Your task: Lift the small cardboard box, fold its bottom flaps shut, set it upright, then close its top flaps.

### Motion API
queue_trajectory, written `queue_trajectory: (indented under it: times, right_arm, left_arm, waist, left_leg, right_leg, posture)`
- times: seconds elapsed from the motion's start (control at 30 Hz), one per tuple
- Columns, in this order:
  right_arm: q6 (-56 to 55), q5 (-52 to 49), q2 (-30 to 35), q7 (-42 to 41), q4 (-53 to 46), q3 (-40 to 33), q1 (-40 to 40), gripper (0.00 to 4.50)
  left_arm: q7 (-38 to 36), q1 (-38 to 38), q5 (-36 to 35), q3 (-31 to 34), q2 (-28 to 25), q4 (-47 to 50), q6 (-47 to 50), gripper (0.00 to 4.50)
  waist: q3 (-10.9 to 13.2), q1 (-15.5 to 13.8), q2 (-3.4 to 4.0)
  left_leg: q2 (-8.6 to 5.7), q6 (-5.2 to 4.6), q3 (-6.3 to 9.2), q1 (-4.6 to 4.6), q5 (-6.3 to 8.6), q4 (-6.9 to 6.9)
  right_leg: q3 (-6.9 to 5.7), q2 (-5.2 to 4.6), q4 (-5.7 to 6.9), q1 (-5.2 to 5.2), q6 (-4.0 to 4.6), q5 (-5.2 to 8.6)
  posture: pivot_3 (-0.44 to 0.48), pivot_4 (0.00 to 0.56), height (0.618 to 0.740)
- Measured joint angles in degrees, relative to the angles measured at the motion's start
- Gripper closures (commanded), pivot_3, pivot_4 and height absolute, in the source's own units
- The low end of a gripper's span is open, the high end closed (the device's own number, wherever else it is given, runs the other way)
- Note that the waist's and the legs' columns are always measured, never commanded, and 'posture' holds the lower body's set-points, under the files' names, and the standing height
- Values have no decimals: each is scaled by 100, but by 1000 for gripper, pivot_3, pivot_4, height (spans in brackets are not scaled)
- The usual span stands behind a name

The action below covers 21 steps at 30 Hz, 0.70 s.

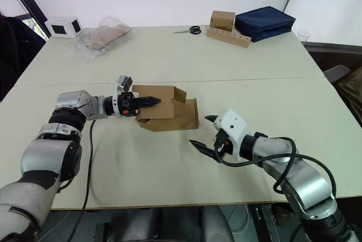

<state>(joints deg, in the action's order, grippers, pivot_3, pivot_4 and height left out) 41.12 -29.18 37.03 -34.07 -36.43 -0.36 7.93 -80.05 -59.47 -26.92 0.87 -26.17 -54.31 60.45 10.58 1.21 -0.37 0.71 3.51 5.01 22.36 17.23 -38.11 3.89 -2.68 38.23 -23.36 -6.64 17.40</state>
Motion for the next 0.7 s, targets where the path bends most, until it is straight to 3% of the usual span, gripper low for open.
queue_trajectory:
  times: [0.3, 0.4, 0.47, 0.53, 0.7]
  right_arm:
    - [495, -1893, -1186, 1151, 920, -1766, 1489, 0]
    - [512, -2482, -1492, 1585, 1263, -2079, 2200, 658]
    - [461, -2753, -1702, 1769, 1505, -2076, 2655, 1580]
    - [417, -2819, -1820, 1842, 1629, -2027, 2865, 2143]
    - [230, -2795, -1991, 1918, 1826, -1718, 3282, 4102]
  left_arm:
    - [-1, 247, -416, 544, -207, 1990, -814, 4473]
    - [11, 230, -614, 695, -347, 2650, -967, 4500]
    - [46, 227, -736, 730, -391, 3019, -1016, 4500]
    - [89, 232, -795, 745, -397, 3143, -1030, 4500]
    - [415, 333, -1021, 840, -342, 3605, -1024, 4500]
  waist:
    - [1, 1, 1]
    - [-1, 10, 4]
    - [-1, 24, 5]
    - [-1, 22, 5]
    - [-1, 66, 5]
  left_leg:
    - [3, 20, -1, 4, -11, 1]
    - [3, 21, -2, 4, -12, 4]
    - [3, 18, -3, 3, -10, 4]
    - [2, 15, -3, 4, -9, 3]
    - [2, 15, -3, 4, -8, 3]
  right_leg:
    - [2, -3, 7, -9, 0, 0]
    - [2, -3, 7, -11, 0, 0]
    - [2, -3, 9, -10, 0, 0]
    - [2, -4, 9, -10, 0, 0]
    - [2, -4, 9, -10, 0, 0]
  posture:
    - [0, 150, 740]
    - [0, 150, 740]
    - [0, 150, 740]
    - [0, 150, 740]
    - [0, 150, 740]
